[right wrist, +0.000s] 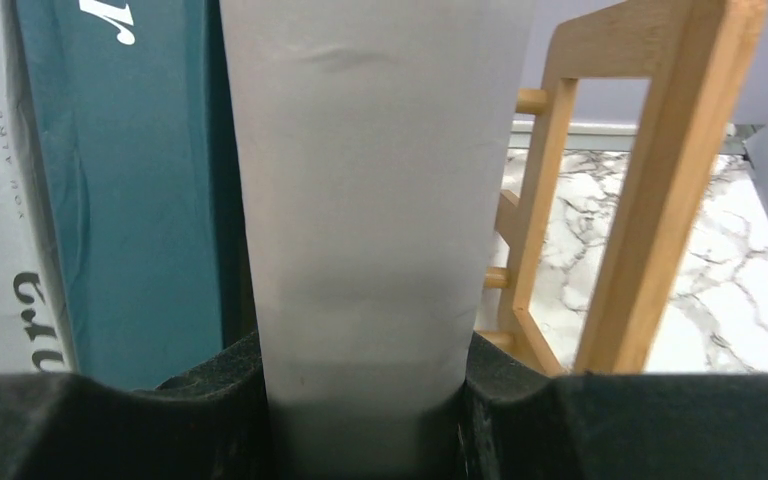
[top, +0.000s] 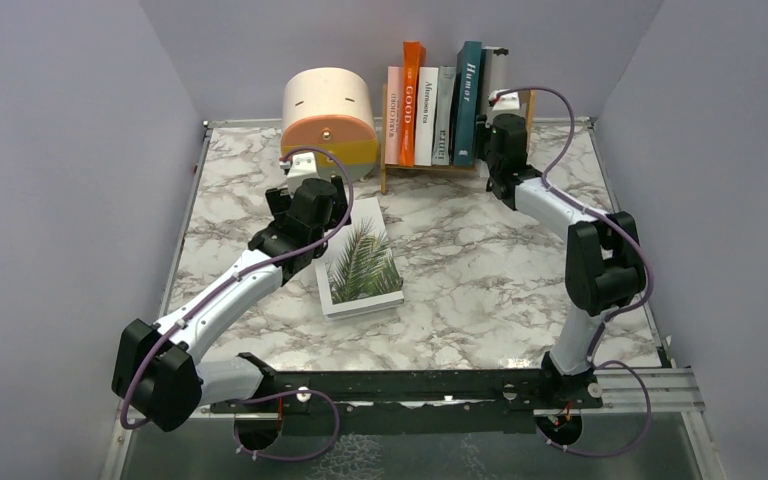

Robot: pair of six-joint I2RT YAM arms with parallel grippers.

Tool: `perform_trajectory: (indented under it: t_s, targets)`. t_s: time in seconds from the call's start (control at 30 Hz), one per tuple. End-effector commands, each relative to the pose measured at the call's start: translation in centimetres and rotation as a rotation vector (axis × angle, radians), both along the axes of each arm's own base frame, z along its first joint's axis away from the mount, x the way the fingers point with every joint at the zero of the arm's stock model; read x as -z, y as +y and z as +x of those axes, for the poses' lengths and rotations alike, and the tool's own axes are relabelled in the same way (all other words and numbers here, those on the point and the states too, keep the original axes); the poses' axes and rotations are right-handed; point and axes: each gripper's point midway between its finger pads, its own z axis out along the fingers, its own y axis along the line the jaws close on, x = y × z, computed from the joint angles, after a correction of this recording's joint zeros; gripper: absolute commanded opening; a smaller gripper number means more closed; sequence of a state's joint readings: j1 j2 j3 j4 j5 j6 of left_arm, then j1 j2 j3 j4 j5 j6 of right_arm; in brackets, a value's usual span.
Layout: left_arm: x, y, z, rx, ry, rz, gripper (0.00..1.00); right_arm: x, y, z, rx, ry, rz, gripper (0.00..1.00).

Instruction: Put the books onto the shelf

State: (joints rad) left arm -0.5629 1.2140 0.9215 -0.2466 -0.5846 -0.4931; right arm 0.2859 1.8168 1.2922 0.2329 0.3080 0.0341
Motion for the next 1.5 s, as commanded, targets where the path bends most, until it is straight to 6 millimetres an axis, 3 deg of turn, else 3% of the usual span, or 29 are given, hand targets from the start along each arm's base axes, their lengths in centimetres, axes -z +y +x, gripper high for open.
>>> perform_trajectory:
  t_s: [0.0,0.3,0.53,0.6,0.73,1.0,1.2,1.47]
  targets:
    - [0.1,0.0,0.3,0.013,-0.003,-0.005,0.99,-1.1,1.4,2.4,-0.048,-0.067,0.042,0.01]
    - [0.5,0.2,0.4,0.011,0.009,-0.002,0.99,0.2,2.9,3.4,-0.091,-0.036,0.101,0.02]
    - [0.6,0.4,0.4,0.009,0.011,-0.002,0.99,0.0,3.8,3.9,-0.113,-0.022,0.145,0.29]
    - [0.6,0.5,0.4,0.008,0.011,-0.001,0.99,-0.5,3.9,3.7,-0.112,-0.029,0.163,0.42]
    - [0.5,0.6,0.3,0.007,0.010,-0.003,0.99,-1.7,3.9,3.3,-0.118,-0.042,0.179,0.52]
    - [0.4,0.9,0.2,0.004,0.007,-0.006,0.99,-3.9,3.7,2.0,-0.122,-0.065,0.205,0.57]
    - [0.5,1.4,-0.3,-0.011,0.009,-0.009,0.99,-7.1,3.1,0.2,-0.116,-0.110,0.233,0.58]
    - [1.8,1.3,-1.2,-0.004,0.033,-0.044,0.99,-10.1,3.0,-4.2,-0.165,-0.129,0.281,0.58]
